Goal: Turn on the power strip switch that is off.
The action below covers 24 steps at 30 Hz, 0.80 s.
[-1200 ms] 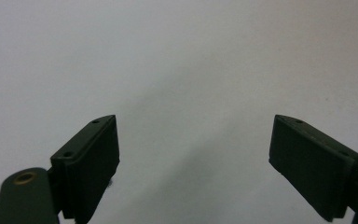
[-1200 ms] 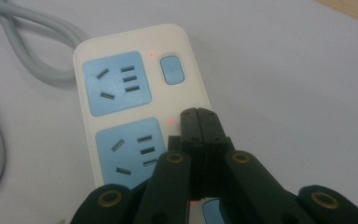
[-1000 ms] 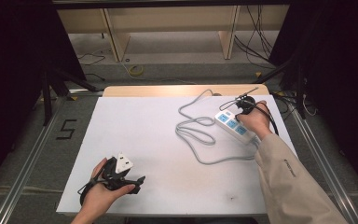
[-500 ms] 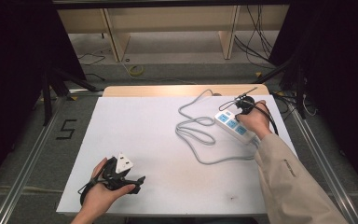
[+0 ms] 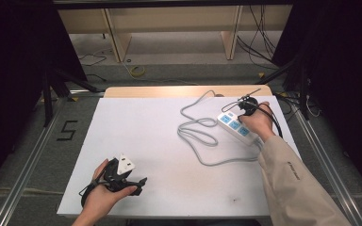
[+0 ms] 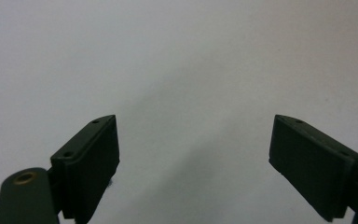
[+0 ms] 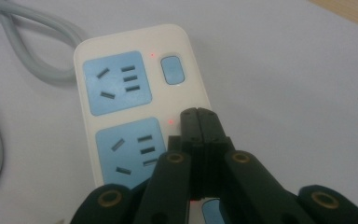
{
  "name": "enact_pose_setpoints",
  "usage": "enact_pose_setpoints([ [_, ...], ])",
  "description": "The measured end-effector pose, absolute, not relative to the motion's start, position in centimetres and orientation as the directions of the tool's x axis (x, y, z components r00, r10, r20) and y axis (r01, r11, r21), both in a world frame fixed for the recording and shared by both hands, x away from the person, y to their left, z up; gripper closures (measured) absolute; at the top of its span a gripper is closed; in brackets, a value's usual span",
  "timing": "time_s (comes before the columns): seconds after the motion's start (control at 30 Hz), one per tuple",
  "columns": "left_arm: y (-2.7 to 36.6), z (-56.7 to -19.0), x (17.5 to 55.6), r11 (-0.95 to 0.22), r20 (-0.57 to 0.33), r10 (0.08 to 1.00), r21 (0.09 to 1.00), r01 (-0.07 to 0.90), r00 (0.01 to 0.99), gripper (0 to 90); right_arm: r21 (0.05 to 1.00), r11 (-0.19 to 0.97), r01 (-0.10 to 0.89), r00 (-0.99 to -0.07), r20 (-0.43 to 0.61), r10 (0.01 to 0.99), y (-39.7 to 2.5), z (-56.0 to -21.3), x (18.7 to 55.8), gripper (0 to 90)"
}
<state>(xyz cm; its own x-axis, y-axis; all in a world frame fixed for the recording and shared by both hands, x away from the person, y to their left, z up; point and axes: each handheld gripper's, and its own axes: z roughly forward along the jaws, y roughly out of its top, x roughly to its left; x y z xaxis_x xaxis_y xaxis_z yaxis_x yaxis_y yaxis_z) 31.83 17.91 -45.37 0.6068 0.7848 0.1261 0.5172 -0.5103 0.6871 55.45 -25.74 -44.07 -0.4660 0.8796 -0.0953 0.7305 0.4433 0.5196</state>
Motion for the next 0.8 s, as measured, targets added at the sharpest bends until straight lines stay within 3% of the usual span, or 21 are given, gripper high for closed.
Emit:
enact_pose_setpoints([
  [0.8, 17.91, -45.36, 31.85, -0.515, 0.129, 0.782, 0.685, 0.516, 0.61, 15.6, 0.524, 0.442, 0.728, -0.464, -0.098, 0.881, -25.7, -44.08, 55.4, 90.0],
])
